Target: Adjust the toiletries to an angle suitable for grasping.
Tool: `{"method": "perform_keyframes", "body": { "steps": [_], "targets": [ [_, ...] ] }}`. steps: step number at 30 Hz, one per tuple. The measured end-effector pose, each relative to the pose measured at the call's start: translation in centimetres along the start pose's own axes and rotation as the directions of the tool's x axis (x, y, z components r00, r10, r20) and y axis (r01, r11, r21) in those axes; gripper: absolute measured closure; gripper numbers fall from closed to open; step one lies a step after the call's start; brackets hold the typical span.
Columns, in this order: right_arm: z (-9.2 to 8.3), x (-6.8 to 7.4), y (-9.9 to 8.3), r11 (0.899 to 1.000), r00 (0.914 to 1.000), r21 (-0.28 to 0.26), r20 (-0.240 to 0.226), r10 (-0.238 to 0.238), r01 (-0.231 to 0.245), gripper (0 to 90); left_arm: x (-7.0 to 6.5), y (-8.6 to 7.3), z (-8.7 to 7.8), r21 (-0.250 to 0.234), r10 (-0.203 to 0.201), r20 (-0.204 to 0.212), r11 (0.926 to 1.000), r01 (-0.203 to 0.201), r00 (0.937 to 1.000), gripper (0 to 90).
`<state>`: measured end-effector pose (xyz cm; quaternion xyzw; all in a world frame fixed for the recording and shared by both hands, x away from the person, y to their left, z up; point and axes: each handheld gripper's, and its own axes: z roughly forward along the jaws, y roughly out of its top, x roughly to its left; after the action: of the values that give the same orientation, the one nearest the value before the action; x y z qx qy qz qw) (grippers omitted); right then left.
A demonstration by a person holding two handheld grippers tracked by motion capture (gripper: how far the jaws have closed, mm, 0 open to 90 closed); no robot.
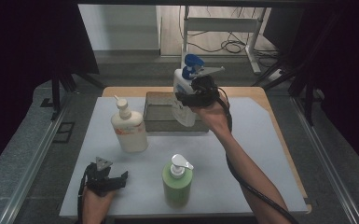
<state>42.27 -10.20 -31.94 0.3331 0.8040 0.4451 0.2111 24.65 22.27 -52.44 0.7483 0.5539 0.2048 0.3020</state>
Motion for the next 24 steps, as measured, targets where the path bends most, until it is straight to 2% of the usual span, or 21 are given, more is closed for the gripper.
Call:
{"method": "perform_keyframes", "body": {
  "steps": [12, 24],
  "targets": [
    [2.5, 0.5, 0.7, 1.0, 0.9998, -0.001, 0.005, 0.021, -0.021, 37.8, 0.0, 0.0, 0.0, 0.0, 0.0, 0.0, 1.0, 0.0, 1.0, 11.1],
    [5.0, 1.3, 1.5, 1.0, 0.9998, 0.004, 0.015, 0.013, -0.013, 37.8, 0.0, 0.0, 0.0, 0.0, -0.001, 0.001, 1.0, 0.001, 1.0, 11.0]
  ]
}}
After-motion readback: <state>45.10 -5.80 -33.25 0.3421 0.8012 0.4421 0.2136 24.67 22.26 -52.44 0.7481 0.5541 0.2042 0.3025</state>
